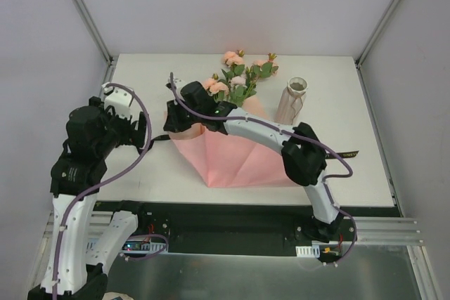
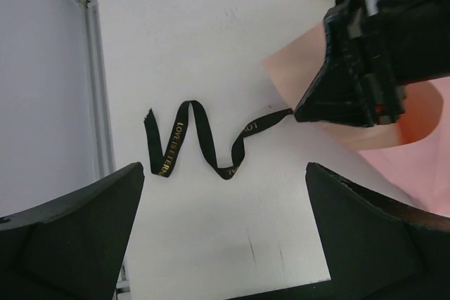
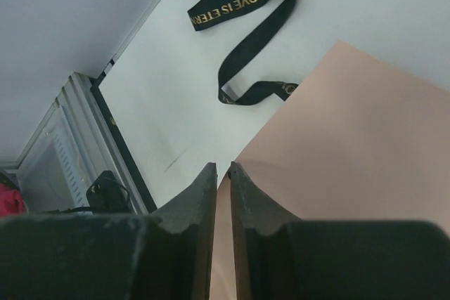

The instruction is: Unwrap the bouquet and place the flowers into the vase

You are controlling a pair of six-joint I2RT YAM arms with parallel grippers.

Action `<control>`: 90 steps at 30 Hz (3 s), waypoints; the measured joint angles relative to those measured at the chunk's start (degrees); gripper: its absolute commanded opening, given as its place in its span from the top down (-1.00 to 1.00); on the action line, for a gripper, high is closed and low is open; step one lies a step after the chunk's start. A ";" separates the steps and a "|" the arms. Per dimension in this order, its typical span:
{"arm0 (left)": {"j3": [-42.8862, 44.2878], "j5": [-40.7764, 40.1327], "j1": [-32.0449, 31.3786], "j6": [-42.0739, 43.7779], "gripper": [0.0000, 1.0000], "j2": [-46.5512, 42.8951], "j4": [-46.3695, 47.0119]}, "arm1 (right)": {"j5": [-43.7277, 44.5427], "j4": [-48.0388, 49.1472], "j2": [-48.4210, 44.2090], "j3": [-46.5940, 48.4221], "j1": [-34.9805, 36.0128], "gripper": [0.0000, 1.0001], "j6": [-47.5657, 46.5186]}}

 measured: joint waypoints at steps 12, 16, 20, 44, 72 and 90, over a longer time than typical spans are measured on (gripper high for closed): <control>6.34 -0.96 0.00 1.09 -0.98 -5.05 -4.76 | -6.23 -3.82 16.46 23.34 3.48 -0.93 5.22; 4.90 0.02 0.00 1.88 -0.98 -4.94 -5.86 | -5.03 -3.37 14.69 20.02 3.19 -0.93 4.50; 3.87 3.85 0.00 2.69 -0.98 -3.02 -7.21 | -2.73 -3.96 7.50 8.70 -0.81 -0.93 3.76; 15.80 33.59 -0.15 10.10 -0.84 62.23 0.83 | 22.60 -5.68 -44.00 -34.97 -6.03 -0.06 -9.31; 24.96 37.18 -2.47 10.36 -0.71 79.80 1.25 | 28.81 -5.99 -52.09 -39.08 -4.57 0.10 -10.14; 25.70 25.29 -4.48 7.52 -0.98 77.00 11.23 | 28.83 -6.03 -52.28 -40.54 -3.69 0.10 -10.16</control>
